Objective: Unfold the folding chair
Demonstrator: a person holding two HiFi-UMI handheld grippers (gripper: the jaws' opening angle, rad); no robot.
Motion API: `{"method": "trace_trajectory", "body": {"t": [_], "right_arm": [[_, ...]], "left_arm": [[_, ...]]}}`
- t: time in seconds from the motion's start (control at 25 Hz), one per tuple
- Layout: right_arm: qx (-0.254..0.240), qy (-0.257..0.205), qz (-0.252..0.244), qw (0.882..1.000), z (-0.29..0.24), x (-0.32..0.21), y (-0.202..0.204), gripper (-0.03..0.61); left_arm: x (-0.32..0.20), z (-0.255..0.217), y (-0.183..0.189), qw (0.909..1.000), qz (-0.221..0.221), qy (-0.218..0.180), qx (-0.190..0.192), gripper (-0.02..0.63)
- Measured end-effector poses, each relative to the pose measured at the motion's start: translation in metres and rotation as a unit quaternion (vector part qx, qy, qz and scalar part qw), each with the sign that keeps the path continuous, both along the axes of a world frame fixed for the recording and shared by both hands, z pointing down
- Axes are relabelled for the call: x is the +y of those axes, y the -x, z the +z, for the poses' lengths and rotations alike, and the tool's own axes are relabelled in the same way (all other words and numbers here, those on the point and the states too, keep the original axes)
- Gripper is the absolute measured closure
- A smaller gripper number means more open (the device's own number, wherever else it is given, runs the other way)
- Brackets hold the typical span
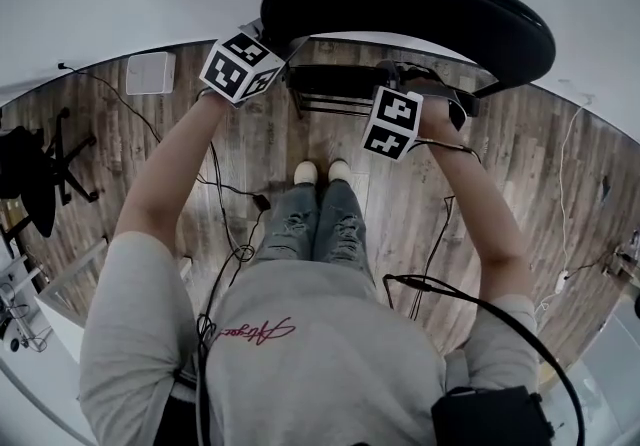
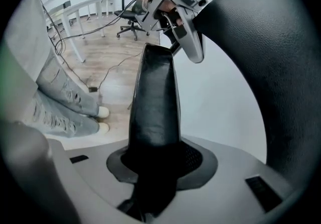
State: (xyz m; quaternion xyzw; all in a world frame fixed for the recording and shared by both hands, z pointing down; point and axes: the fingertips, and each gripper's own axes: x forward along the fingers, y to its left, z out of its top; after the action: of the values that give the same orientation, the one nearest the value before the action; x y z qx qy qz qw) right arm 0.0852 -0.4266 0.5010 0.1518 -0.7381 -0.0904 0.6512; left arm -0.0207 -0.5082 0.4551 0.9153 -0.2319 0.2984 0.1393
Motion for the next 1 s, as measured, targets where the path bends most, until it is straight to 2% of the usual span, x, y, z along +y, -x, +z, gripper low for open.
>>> {"method": "trace_trajectory", "body": {"t": [0.24,0.48,0.64,0.8,0.92,1.0], "right_arm": [[-0.009,0.011,0.017,1.0,0.006,0.032,0.006,0.442],[-0.019,-0.014,0.025,0.999,0.004,0.043,0.004,0.446],[-0.021,-0.027,0.02,0.999,0.003,0.049,0.005,0.449],[-0.019,-0.04,0.018,0.999,0.004,0.061,0.007,0.449],[-0.018,-0.057,0.014,0.998,0.001,0.07,0.009,0.449],[-0.016,-0.067,0.015,0.997,0.002,0.077,0.01,0.449]], "left_arm": [[0.026,0.011,0.003,0.9999,0.002,0.011,0.002,0.601],[0.035,0.007,0.0,0.9998,-0.012,-0.01,0.009,0.6],[0.038,0.003,-0.002,0.9984,-0.019,-0.035,0.039,0.6],[0.035,-0.004,0.003,0.9927,-0.071,-0.068,0.069,0.6],[0.03,-0.008,0.003,0.9866,-0.111,-0.07,0.097,0.569],[0.027,-0.006,0.003,0.9848,-0.119,-0.067,0.107,0.562]]}}
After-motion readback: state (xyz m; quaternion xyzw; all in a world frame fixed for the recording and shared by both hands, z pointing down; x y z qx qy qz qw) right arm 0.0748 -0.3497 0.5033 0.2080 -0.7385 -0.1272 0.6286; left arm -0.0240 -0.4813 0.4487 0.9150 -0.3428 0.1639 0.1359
